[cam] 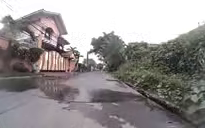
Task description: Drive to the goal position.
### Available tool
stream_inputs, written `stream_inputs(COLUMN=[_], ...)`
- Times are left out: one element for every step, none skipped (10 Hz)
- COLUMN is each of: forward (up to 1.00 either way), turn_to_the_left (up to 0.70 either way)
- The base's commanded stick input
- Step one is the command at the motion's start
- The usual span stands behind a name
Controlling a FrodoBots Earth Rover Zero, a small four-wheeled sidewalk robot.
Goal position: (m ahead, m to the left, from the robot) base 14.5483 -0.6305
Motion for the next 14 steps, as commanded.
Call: stream_inputs(forward=[0.98, 0.98, 0.98, 0.98, 0.98, 0.98, 0.98, 0.98, 0.98, 0.98, 0.98, 0.98, 0.98, 0.98], turn_to_the_left=[0.00, 0.00, 0.00, 0.00, 0.00, -0.01, -0.02, -0.01, 0.00, -0.01, -0.03, -0.13, -0.39, -0.39])
